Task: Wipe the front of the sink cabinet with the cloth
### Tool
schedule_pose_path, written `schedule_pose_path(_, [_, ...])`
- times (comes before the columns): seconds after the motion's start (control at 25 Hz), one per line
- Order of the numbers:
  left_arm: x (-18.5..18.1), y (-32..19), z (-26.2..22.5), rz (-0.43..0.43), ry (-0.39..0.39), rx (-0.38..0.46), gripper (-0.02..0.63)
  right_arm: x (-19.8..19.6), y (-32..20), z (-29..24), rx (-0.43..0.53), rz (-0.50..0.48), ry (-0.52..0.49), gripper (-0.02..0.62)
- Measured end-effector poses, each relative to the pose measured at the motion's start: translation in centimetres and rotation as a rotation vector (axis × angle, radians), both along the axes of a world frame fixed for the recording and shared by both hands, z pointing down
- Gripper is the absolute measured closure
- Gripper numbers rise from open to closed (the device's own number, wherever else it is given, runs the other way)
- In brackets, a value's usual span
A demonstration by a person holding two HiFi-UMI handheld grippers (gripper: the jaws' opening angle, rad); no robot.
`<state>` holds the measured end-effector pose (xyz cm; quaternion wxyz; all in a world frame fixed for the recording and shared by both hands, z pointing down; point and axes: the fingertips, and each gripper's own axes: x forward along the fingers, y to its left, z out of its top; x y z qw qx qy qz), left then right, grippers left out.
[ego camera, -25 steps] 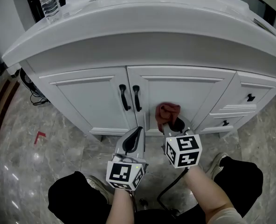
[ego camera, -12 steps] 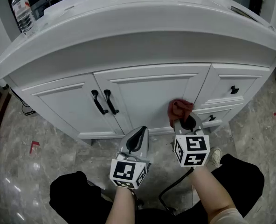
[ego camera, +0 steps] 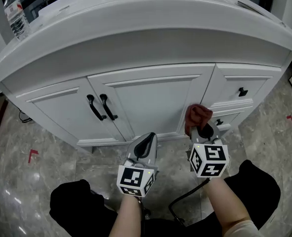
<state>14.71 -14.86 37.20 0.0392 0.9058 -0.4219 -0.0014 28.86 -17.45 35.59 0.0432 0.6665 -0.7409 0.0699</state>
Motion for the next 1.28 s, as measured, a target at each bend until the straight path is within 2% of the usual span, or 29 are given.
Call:
schedule_pose_path(0.16, [-2.3,-0.2,0.2,-0.035,0.004,-0.005,0.606,-4.9,0.5,0.2,-0.007,-0.113,-0.028,0.515])
schedule_pose_path(0.4, [-8.2,-0.4,1.8,-0.138,-0.008,-0.022,0.606,-14.3,0.6,4.4,-0.096,-0.28,-0.014,0.514])
schedule_pose_path(0.6, [-13.1,-0.3,3.4,-0.214,-0.009,-0.055,0.606,-20.7,-0.3,7.2,-0.134,-0.339,-0.036,0.514])
schedule_pose_path(0.76, [-16.2,0.4,4.5,-0.259,-0.011,-0.075,0.606,-24.4,-1.3,8.4,-0.14,-0.362,-0.079,0.514])
schedule_pose_path(1.0, [-18.0,0.4,5.1,-0.273,-0.013,-0.082,0.606,-26.3,-2.7,8.8,-0.121,-0.356,-0.086,0.514])
schedule_pose_path(1.28, [-16.6,-0.2,5.4,-0.235,-0.022,-0.083,0.606,-24.2,-2.8,8.8,-0.098,-0.331,-0.053,0.514])
